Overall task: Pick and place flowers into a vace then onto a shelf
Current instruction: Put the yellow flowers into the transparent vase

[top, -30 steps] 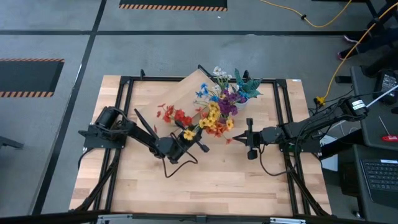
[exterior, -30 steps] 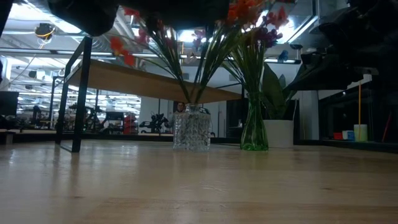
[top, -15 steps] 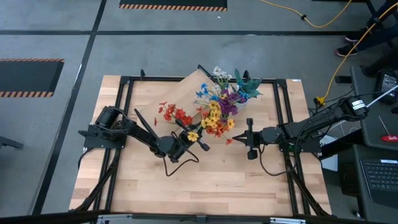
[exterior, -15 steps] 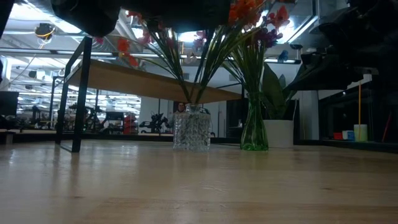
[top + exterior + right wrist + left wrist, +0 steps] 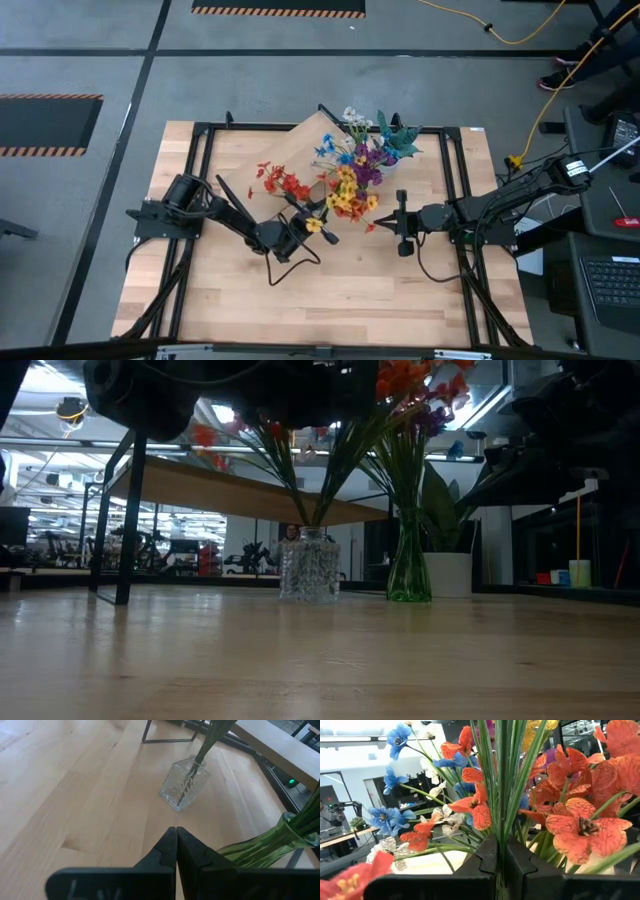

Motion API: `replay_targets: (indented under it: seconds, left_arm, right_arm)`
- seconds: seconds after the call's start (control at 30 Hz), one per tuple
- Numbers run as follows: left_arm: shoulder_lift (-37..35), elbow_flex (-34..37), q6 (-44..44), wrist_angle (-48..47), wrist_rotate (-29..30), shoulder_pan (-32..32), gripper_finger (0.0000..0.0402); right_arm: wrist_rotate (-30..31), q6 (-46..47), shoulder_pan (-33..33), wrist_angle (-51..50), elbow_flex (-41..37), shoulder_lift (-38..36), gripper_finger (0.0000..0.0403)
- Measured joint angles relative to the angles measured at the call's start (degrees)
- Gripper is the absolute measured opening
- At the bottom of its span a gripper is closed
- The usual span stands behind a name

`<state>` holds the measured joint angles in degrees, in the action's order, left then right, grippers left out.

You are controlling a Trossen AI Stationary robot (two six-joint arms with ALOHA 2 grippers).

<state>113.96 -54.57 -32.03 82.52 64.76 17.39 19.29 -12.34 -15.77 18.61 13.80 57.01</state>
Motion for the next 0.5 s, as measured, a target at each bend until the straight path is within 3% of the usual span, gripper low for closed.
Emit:
replay_targets:
  seconds: [0.5]
  left_arm:
    - [0.2, 0.0, 1.3, -2.1, 5.1, 1.7, 0.0007]
  right_arm:
    - [0.0, -0.1, 0.0, -0.2, 0.0, 0.0, 0.0007]
